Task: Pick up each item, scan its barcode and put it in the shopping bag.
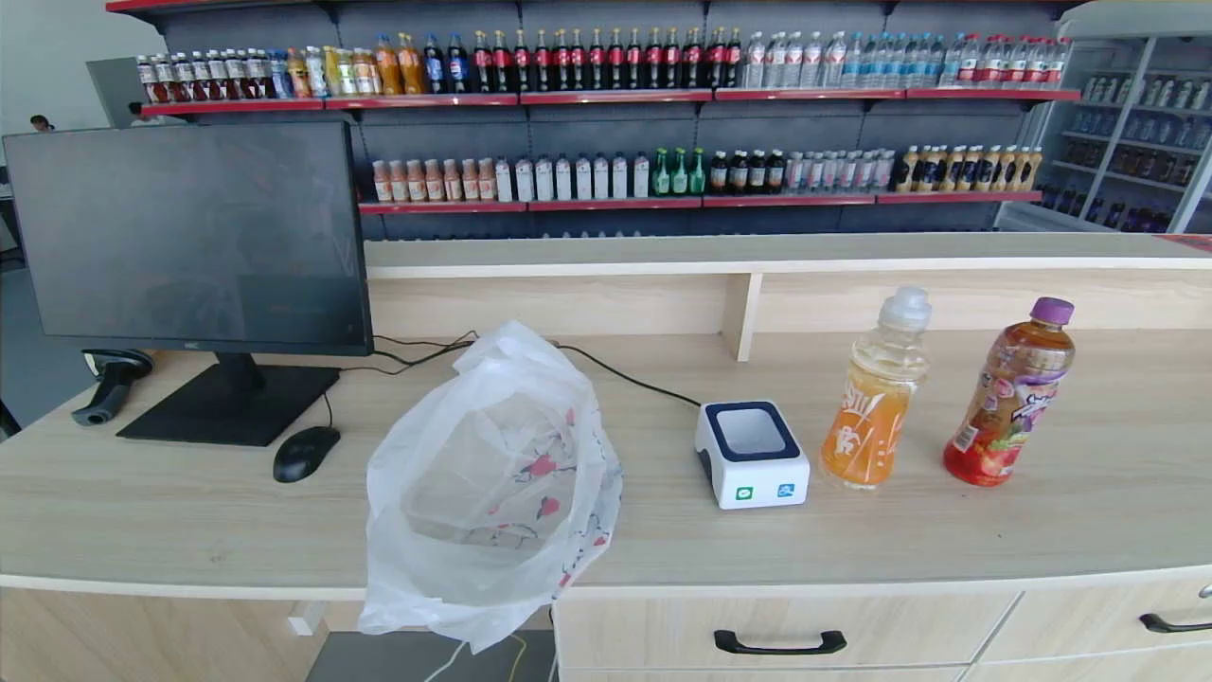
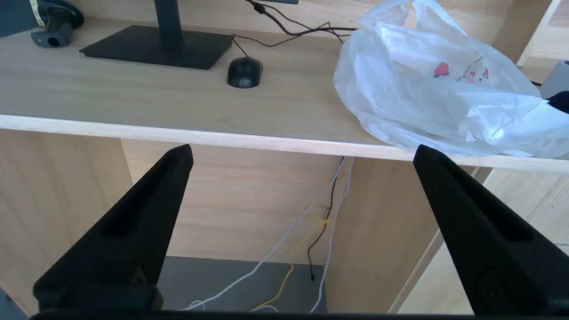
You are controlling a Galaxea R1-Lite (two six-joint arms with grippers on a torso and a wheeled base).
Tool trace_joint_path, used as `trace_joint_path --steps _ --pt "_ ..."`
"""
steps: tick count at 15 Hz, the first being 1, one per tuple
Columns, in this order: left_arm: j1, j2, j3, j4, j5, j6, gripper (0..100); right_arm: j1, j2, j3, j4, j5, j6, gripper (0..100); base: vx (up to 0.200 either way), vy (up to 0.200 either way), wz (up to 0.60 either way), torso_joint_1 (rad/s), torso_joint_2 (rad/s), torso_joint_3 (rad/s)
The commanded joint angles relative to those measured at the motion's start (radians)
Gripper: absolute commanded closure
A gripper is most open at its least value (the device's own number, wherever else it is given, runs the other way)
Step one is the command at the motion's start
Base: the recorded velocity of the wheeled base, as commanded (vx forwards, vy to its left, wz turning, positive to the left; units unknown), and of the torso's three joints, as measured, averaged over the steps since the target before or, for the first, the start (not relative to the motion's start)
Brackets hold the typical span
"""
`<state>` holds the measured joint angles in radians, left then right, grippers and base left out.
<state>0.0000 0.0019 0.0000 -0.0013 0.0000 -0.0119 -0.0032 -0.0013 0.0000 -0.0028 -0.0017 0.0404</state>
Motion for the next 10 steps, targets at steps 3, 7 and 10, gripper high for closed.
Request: trace_joint_path --steps 3,7,10 --pt "0.0 0.0 0.0 0.0 0.0 0.0 0 0.0 0.001 0.0 0.0 0.0 -0.005 0 0.0 0.0 0.0 0.0 0.0 0.0" --pt "0.0 0.0 0.0 0.0 0.0 0.0 0 0.0 0.006 -0.025 0.001 0.008 -0.02 0 0.0 0.0 0.0 0.0 0.0 0.0" --pt "0.0 0.0 0.0 0.0 0.0 0.0 0 0.002 0.23 -0.215 0.007 0.049 -0.019 0 0.0 0.0 0.0 0.0 0.0 0.0"
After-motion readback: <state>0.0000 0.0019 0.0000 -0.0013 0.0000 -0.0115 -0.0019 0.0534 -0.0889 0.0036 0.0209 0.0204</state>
